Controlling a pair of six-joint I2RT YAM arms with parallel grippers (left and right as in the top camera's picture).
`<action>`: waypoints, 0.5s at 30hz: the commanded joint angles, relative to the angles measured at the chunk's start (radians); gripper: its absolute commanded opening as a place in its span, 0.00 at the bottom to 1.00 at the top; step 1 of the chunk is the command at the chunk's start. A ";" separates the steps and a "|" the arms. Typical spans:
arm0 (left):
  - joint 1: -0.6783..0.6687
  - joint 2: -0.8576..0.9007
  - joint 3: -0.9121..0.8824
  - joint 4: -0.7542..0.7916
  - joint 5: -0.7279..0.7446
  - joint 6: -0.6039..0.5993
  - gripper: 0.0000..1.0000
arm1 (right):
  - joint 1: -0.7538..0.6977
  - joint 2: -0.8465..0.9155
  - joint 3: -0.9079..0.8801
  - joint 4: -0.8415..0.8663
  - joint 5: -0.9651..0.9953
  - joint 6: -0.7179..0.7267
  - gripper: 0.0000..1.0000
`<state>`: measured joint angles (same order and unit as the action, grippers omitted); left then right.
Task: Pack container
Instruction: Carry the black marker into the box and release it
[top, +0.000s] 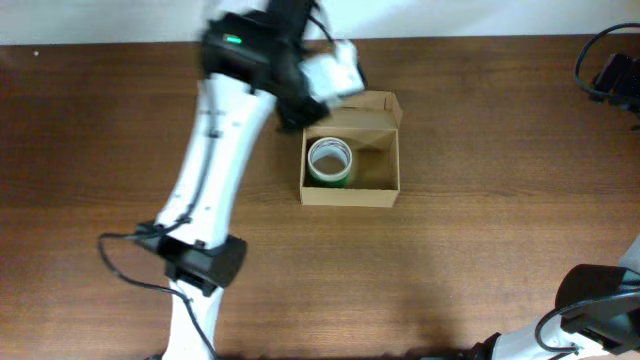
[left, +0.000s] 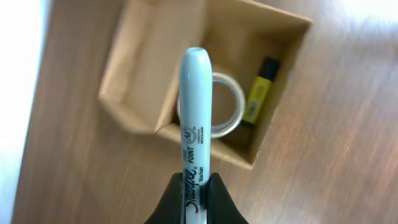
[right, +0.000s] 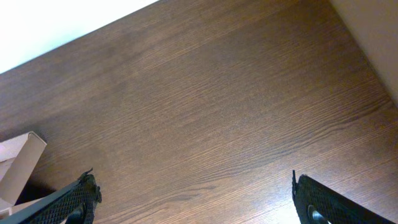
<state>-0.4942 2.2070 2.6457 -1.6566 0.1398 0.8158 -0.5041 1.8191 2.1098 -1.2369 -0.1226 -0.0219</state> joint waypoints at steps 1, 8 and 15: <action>-0.077 0.039 -0.101 0.044 -0.077 0.081 0.02 | 0.000 0.009 0.007 0.000 -0.008 0.013 0.99; -0.159 0.112 -0.261 0.121 -0.137 0.080 0.01 | 0.000 0.009 0.007 0.000 -0.008 0.012 0.99; -0.164 0.159 -0.289 0.134 -0.111 0.080 0.01 | 0.000 0.009 0.007 0.000 -0.009 0.013 0.99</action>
<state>-0.6598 2.3577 2.3566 -1.5280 0.0216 0.8757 -0.5041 1.8191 2.1098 -1.2366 -0.1226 -0.0219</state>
